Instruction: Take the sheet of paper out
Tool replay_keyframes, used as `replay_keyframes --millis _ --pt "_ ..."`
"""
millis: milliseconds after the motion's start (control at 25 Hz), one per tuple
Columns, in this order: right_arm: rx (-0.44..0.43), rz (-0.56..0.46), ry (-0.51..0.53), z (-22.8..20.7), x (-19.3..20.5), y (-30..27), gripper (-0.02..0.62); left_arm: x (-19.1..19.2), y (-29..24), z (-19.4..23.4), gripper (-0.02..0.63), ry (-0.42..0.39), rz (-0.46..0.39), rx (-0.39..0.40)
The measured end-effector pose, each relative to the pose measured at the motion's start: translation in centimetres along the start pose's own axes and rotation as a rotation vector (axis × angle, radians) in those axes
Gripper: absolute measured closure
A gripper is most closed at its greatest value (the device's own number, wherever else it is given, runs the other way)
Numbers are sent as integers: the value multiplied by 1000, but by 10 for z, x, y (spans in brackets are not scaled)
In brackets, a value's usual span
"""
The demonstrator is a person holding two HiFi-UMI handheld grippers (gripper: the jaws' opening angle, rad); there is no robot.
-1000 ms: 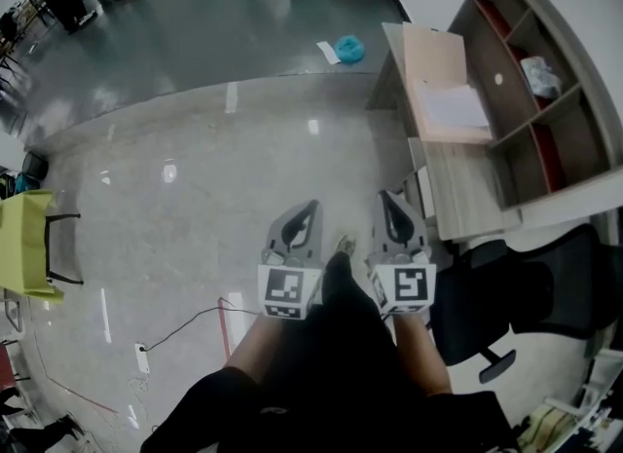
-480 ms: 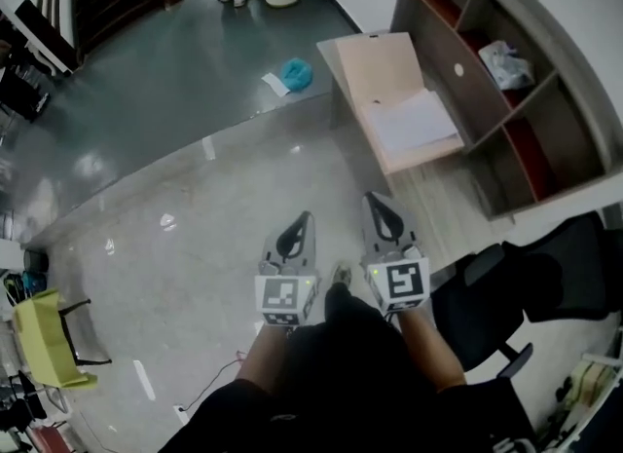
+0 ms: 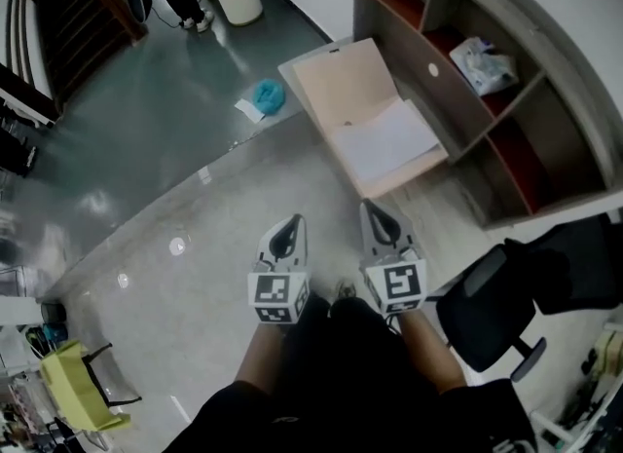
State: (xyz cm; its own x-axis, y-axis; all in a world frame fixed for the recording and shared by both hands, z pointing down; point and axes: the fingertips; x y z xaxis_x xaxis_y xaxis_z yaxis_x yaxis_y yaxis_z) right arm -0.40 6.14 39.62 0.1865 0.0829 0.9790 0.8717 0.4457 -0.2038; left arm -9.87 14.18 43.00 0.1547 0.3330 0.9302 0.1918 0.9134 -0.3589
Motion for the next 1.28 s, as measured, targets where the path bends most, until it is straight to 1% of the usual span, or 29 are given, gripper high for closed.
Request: replay_keyframes --millis 200,400,520,760,880,1080,1280 --pt "77 21 -21 -29 6 -12 580 -5 -46 -8 563 -29 31 89" --pt "185 58 -61 -57 18 -29 580 -8 -89 -8 563 -72 74 189" --pt "240 82 -76 -65 22 -43 580 -10 -117 2 563 -81 99 243" --pt "363 132 -110 -71 30 -63 580 -18 -161 18 563 -116 136 383" --pt "430 135 -138 -72 31 -67 580 -23 -177 21 563 -118 152 458" --pt "542 168 -163 -73 34 -64 580 -21 -189 15 563 -153 176 579" --pt "619 199 -182 -71 42 -54 580 -12 -195 5 563 -146 217 660"
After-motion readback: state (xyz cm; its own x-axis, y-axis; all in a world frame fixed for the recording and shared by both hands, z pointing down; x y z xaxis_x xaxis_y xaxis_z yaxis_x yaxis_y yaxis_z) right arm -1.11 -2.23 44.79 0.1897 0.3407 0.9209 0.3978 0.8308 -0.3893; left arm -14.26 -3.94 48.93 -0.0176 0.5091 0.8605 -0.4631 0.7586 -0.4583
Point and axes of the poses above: the fingertips, and each gripper's own axes: y backward along the fingers, z to its left, x out of its underside
